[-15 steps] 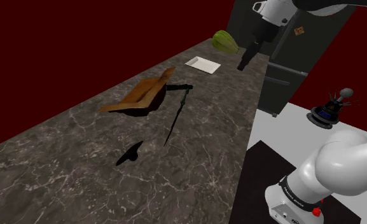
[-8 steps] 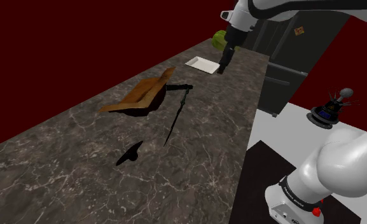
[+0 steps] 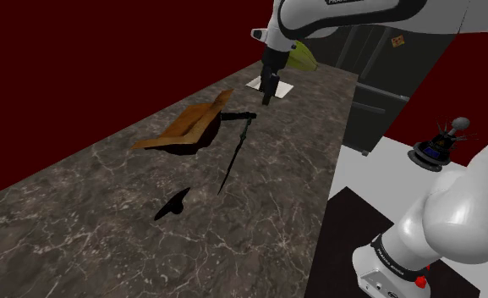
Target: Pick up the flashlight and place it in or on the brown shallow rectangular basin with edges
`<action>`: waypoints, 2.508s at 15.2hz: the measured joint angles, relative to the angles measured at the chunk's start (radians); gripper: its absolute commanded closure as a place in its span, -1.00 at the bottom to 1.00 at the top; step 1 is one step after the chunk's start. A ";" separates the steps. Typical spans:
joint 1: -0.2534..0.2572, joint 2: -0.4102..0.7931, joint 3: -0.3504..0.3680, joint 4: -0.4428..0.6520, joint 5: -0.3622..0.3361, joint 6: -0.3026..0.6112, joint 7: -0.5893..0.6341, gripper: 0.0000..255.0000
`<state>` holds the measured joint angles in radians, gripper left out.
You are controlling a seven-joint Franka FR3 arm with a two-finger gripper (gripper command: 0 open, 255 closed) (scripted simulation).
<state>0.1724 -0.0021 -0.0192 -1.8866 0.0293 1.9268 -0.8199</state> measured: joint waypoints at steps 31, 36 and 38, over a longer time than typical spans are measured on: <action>0.042 0.251 0.046 0.116 -0.043 0.096 -0.147 1.00; 0.041 0.236 0.045 0.147 -0.043 0.050 -0.149 1.00; 0.041 0.229 0.045 0.167 -0.042 0.022 -0.149 1.00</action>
<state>0.2137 0.2268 0.0261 -1.7195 -0.0129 1.9487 -0.9685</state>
